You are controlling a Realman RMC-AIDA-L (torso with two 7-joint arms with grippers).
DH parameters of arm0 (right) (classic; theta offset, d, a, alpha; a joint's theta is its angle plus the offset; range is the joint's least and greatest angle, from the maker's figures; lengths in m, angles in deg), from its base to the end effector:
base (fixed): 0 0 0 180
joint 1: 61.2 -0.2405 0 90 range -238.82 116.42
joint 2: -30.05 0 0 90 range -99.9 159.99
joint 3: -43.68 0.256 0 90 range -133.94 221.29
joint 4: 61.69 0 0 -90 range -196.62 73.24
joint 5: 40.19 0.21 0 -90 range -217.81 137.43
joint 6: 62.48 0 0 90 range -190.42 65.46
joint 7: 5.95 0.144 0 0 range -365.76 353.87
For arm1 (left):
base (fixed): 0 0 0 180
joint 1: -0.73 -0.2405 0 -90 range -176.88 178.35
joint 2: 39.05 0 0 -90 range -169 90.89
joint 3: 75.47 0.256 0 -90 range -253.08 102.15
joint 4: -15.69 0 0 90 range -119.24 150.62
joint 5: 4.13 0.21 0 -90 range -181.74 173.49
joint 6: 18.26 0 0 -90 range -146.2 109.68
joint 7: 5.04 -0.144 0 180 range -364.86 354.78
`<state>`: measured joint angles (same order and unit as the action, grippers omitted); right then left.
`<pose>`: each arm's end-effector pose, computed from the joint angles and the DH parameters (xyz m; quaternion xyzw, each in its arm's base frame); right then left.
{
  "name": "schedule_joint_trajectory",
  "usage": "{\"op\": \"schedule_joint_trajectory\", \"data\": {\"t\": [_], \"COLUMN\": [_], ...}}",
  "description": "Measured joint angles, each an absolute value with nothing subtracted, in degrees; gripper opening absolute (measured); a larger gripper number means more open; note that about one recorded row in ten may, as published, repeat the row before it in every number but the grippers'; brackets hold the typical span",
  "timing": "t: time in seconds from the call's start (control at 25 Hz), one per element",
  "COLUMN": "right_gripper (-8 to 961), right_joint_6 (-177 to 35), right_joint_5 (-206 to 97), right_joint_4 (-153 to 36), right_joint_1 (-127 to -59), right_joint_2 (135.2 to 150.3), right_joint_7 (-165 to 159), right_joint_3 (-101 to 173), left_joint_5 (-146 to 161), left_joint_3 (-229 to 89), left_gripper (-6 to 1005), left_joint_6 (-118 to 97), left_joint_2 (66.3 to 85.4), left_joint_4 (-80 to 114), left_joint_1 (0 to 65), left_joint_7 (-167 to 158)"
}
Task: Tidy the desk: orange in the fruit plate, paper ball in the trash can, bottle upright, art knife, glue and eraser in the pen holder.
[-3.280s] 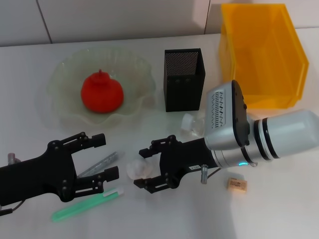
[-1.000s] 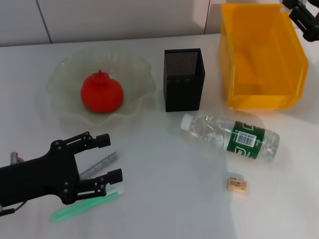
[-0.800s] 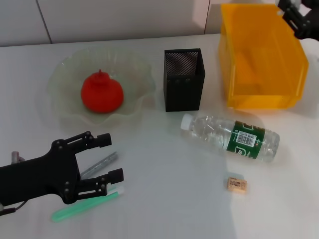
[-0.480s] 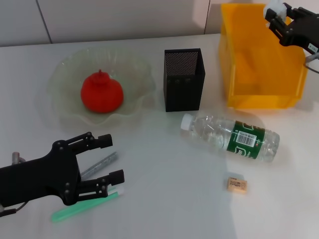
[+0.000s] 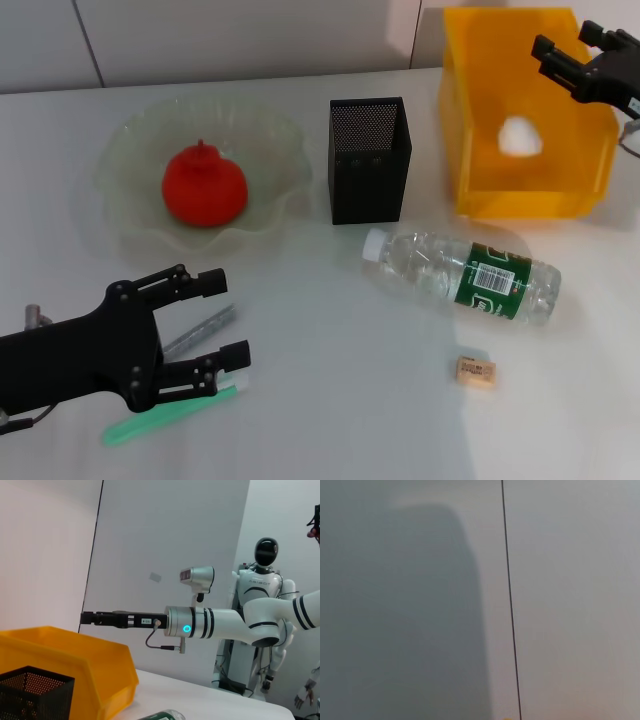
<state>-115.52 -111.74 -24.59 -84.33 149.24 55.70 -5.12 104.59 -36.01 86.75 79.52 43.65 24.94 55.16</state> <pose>0.3127 0.3819 0.0589 -0.7720 0.2655 0.2937 0.4973 -0.2689 0.2614 -0.0102 -0.9239 -0.1256 -0.3554 0.0660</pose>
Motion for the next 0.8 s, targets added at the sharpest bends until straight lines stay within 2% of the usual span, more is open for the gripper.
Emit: {"op": "schedule_joint_trajectory", "data": {"t": [0.12,0.4,0.44,0.48,0.64,0.68,0.8], "right_gripper": [711,764,772,779,786,785,784], "right_joint_6": [-116.9,-128.4,-130.2,-134.7,-142.5,-148.6,-154.7], "right_joint_5": [-111.7,-121.2,-124.3,-132.7,-145.8,-154.1,-161.3], "right_joint_4": [-21.7,-5.5,-2.8,3.7,12.0,16.3,19.8], "right_joint_1": [-82.5,-76.7,-76.3,-76.2,-77.8,-80.0,-82.7], "right_joint_2": [149.25,148.90,148.72,147.93,146.80,146.14,145.67], "right_joint_7": [59.1,80.0,83.5,92.4,104.0,110.9,115.1], "right_joint_3": [-5.6,-5.3,-5.1,-4.8,-4.7,-4.7,-5.0], "left_joint_5": [104.6,104.6,104.6,104.6,104.6,104.6,104.6], "left_joint_3": [-36.2,-36.4,-36.4,-36.4,-36.5,-36.5,-36.4], "left_gripper": [825,824,824,824,824,824,824], "left_joint_6": [86.8,86.8,86.8,86.7,86.3,86.2,86.2], "left_joint_2": [79.49,79.41,79.42,79.42,79.41,79.43,79.48], "left_joint_4": [43.5,43.7,43.7,43.7,43.6,43.5,43.4], "left_joint_1": [25.1,25.0,25.0,25.0,25.0,25.1,25.2], "left_joint_7": [55.2,55.2,55.2,55.2,55.1,54.7,54.5]}}
